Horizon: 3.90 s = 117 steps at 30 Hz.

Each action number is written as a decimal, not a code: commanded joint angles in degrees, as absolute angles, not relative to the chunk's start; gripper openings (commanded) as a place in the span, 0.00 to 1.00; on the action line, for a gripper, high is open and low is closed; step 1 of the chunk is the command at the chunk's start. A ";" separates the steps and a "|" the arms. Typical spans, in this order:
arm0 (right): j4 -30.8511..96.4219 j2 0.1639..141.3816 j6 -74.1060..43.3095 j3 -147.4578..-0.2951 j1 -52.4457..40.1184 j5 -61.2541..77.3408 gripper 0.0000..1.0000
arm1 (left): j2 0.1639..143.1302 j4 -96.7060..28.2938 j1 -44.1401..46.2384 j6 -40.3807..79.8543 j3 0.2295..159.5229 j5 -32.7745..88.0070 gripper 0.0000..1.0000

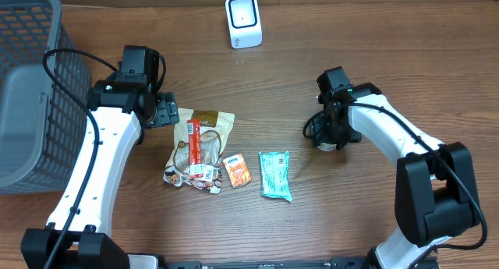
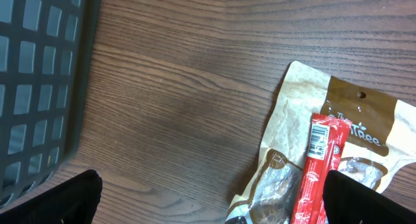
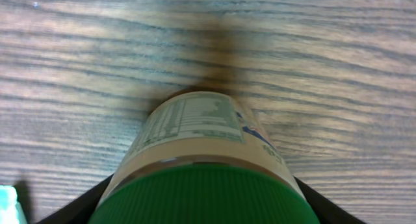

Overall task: Scan the item barcode
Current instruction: 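Hold the green-capped bottle raised above the table with the right gripper, then carry the bottle with the right gripper to the white barcode scanner, then hold the bottle label in front of the scanner with the right gripper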

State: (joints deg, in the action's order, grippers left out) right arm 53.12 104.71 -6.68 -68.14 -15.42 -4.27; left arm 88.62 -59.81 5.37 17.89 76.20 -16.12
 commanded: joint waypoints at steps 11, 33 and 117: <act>51.94 105.14 -14.85 -68.60 -15.31 -4.16 0.77 | 88.82 -59.70 5.28 17.82 76.23 -16.67 1.00; 51.94 105.65 -15.05 -68.58 -15.31 -4.16 0.70 | 88.82 -59.70 5.28 17.82 76.23 -16.67 1.00; 17.04 136.97 -15.22 -125.16 -22.76 5.82 0.04 | 88.82 -59.70 5.28 17.82 76.23 -16.67 1.00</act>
State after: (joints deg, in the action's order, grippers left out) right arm 20.49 134.96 -13.76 -124.70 -22.90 5.96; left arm 88.62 -59.79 5.37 17.89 76.20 -16.12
